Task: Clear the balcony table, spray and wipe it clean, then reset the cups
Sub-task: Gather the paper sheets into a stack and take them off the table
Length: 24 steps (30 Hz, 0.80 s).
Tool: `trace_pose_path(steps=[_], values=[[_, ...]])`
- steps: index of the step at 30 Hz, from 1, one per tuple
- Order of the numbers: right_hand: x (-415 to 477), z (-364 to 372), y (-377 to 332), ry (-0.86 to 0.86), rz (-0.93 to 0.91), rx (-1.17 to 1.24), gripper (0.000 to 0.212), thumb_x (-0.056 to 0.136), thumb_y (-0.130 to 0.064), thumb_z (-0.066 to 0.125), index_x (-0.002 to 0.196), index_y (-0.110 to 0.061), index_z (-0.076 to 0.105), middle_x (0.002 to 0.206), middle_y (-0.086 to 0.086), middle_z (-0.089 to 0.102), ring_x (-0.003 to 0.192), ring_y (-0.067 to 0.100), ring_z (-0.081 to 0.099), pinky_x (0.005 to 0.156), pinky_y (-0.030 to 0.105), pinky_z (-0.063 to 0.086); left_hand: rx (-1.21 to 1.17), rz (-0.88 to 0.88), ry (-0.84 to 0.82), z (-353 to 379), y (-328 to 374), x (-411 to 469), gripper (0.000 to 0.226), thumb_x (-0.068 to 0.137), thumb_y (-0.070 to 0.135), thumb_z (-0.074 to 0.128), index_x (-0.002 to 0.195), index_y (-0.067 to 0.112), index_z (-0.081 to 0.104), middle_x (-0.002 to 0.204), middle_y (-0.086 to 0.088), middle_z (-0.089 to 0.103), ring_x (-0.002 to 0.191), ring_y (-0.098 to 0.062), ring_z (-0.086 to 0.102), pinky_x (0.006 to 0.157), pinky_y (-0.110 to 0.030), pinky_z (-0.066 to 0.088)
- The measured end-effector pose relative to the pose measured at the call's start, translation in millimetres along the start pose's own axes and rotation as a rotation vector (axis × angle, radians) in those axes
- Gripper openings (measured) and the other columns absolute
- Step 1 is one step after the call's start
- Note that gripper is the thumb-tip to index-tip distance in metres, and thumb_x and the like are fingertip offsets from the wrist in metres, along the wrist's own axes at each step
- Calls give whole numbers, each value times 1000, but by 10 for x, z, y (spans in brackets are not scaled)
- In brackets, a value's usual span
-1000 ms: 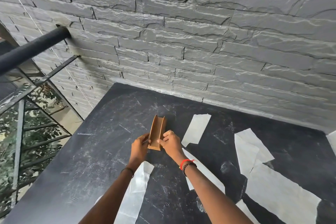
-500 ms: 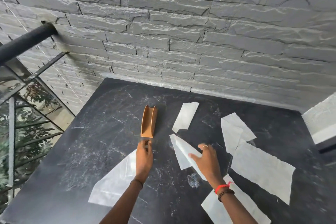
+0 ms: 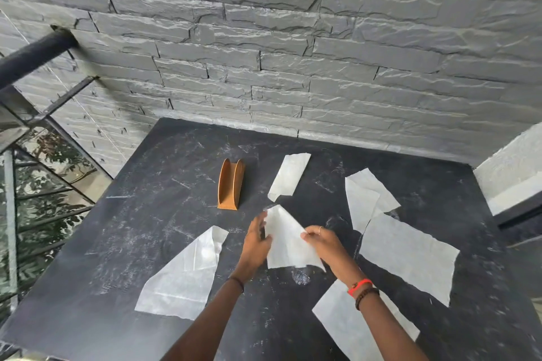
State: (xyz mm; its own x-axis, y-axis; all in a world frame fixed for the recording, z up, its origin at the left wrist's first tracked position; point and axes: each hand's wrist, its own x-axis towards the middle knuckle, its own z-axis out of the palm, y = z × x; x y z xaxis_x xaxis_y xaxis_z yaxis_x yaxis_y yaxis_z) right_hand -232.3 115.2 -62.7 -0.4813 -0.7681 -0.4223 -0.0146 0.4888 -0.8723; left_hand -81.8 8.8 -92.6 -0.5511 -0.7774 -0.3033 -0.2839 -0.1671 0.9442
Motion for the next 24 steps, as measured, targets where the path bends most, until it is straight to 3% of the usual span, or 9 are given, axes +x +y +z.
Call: trace_pose_path(steps=[4,7,10,12,16,18,20,22,24], values=[[-93,-102,-83,-175,233,542,11,91,-5,53,88,-7,64,78,10,69,68,19,66,61,28,52,-70,1,-114,-56,59,-30,71,92,-12,46,149,24,26,147,9,32,132,-10,35,107,-28,36],[-113,-154,-81,-269,305,751,15,87,-5,53,96,-3,64,89,15,69,78,24,66,71,33,51,-80,-23,-166,-81,40,-37,69,93,-5,49,149,28,26,155,6,26,141,-16,28,117,-42,28],[-129,-146,-101,-355,360,833,26,83,-5,54,107,2,63,97,17,67,86,27,65,80,35,49,-110,-17,-244,-74,75,-77,64,84,2,57,136,36,40,146,11,39,133,-11,39,102,-23,42],[-119,-128,-112,-381,363,810,29,84,-5,54,111,3,60,99,18,65,89,28,64,81,35,48,-52,-13,-294,-52,100,-60,55,78,10,64,124,40,56,132,15,56,121,-5,53,100,-24,45],[-55,-146,-91,-355,379,856,39,79,-7,63,118,1,58,103,18,64,92,27,61,83,34,46,-55,-118,-281,-37,101,-133,24,93,12,59,116,13,65,107,0,71,97,-13,66,80,-20,51],[-34,-148,-96,-253,351,736,23,84,-9,60,105,-2,64,96,16,65,81,24,63,70,31,50,-81,-119,-247,-75,85,-163,21,94,16,58,111,6,67,99,-4,73,86,-13,69,70,-18,51],[-20,-134,-86,-27,278,415,7,91,-16,58,90,-13,64,95,15,66,76,19,62,63,28,47,-57,-138,-195,-113,104,-165,15,95,16,57,101,6,66,87,-2,70,72,-8,67,62,-16,49],[-36,-87,-106,133,129,165,13,88,-30,64,92,-18,61,102,11,67,85,14,62,68,24,46,-28,-171,-153,-140,130,-146,16,95,21,58,98,7,65,84,-2,68,70,-11,66,62,-20,51],[-100,23,-158,91,-34,74,38,75,-37,77,102,-17,60,104,4,64,97,11,62,78,21,48,-8,-152,-148,-142,165,-142,26,90,30,63,94,4,67,81,-6,66,70,-18,62,63,-26,50]])
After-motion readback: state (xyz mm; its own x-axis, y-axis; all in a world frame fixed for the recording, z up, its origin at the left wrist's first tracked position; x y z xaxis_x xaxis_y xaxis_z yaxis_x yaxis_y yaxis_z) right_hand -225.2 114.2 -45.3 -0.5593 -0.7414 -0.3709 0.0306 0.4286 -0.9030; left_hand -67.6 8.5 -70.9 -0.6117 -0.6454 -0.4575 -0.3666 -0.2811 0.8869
